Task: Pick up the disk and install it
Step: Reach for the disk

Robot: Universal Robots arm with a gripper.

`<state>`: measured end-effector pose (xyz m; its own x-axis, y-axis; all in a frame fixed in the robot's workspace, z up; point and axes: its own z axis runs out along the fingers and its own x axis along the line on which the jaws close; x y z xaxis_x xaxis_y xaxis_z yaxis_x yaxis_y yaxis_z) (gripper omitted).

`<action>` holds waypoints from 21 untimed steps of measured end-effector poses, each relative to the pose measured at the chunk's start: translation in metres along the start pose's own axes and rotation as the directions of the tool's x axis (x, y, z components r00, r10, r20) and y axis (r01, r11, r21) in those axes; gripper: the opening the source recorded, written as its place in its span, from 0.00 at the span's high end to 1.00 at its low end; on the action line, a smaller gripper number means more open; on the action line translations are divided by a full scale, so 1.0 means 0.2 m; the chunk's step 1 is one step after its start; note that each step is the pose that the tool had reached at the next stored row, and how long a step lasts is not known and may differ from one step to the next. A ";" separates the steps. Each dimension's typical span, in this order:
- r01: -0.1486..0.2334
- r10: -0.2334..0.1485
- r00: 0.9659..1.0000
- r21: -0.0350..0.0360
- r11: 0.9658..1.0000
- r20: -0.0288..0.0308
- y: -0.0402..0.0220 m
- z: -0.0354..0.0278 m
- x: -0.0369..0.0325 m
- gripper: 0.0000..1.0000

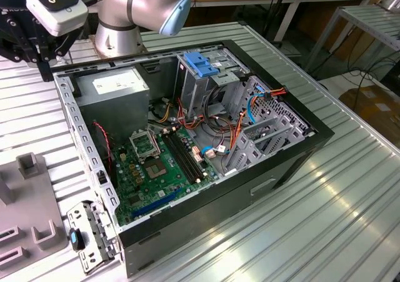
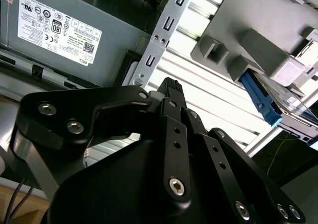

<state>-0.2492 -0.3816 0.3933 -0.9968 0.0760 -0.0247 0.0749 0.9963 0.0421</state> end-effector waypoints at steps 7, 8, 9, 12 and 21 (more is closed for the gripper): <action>0.000 0.000 1.000 0.000 1.000 0.000 0.000 -0.001 0.042 0.89; 0.000 0.000 1.000 0.000 1.000 0.000 0.000 -0.001 0.048 0.89; 0.000 0.000 1.000 0.000 1.000 0.000 0.000 -0.002 0.053 0.89; 0.000 0.000 1.000 0.000 1.000 0.000 0.000 -0.002 0.068 0.89; 0.000 0.000 1.000 0.000 1.000 0.000 0.000 -0.003 0.112 0.89</action>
<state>-0.2716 -0.3800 0.3933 -0.9968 0.0760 -0.0246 0.0750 0.9963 0.0420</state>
